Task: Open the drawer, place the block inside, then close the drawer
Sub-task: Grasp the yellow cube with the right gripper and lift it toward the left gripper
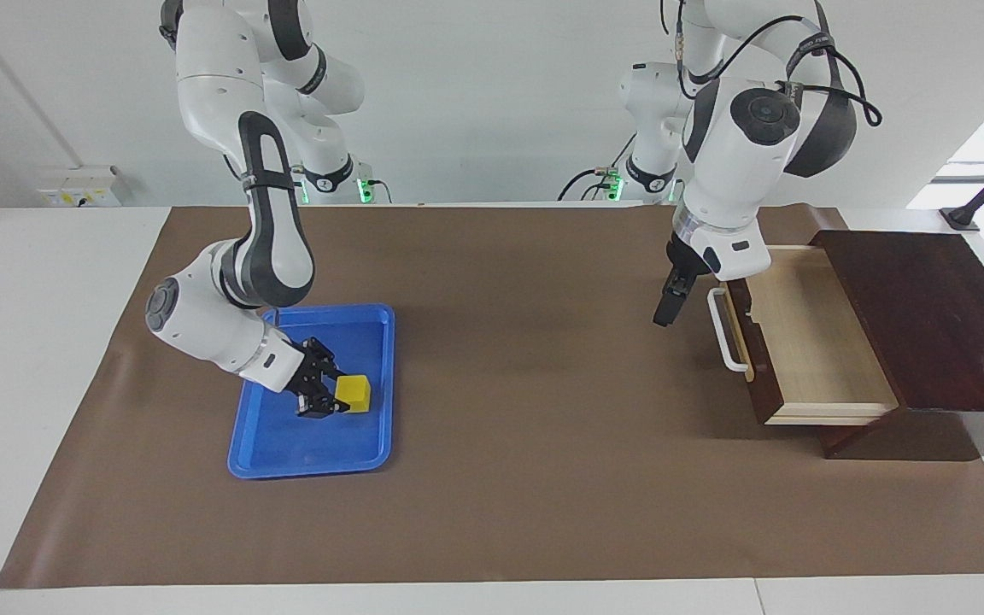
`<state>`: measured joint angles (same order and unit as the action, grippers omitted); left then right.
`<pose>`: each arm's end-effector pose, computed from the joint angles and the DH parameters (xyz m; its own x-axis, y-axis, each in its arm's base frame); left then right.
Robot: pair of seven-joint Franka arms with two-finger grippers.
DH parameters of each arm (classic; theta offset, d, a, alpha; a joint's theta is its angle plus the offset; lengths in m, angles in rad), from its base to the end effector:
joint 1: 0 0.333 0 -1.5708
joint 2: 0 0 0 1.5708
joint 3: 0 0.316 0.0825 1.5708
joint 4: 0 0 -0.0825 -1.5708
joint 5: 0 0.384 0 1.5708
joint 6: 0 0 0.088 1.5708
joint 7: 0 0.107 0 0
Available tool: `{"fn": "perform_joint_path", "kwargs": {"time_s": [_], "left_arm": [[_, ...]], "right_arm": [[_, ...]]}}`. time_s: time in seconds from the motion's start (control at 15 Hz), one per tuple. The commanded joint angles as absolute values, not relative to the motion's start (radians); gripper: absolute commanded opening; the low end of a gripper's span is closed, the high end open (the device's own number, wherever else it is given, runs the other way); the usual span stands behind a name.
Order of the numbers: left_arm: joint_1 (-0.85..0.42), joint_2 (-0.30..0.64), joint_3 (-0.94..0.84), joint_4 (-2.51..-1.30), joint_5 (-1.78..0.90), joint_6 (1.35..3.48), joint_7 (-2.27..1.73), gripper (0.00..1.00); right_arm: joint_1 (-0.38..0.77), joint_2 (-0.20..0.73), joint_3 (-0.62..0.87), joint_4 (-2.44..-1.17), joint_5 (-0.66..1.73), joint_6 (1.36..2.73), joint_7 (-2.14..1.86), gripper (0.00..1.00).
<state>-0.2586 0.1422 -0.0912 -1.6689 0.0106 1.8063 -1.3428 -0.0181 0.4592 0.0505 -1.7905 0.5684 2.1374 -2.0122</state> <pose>0.5710 -0.2043 0.5158 0.5475 0.8368 -0.0035 0.8368 -0.5475 -0.0035 0.6435 0.0416 0.2927 -0.1202 0.8721 0.4744 0.9919 0.1253 0.0210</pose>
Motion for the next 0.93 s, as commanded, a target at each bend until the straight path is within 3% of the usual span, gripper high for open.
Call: {"fn": "perform_joint_path", "kwargs": {"time_s": [0.0, 0.47, 0.87], "left_arm": [[-0.27, 0.123, -0.081, -1.694, -0.005, 1.825, -1.39, 1.0], [-0.29, 0.132, -0.081, -1.687, -0.005, 1.871, -1.74, 1.0], [-0.423, 0.213, -0.077, -1.62, 0.0, 1.824, -2.02, 1.0]], "right_arm": [[-0.028, 0.419, 0.054, -1.781, 0.592, 2.08, -2.025, 0.0], [0.009, 0.232, 0.058, -1.758, 0.577, 1.875, -1.861, 0.0], [0.168, 0.213, 0.06, -1.709, 0.58, 1.876, -1.64, 0.0]]}}
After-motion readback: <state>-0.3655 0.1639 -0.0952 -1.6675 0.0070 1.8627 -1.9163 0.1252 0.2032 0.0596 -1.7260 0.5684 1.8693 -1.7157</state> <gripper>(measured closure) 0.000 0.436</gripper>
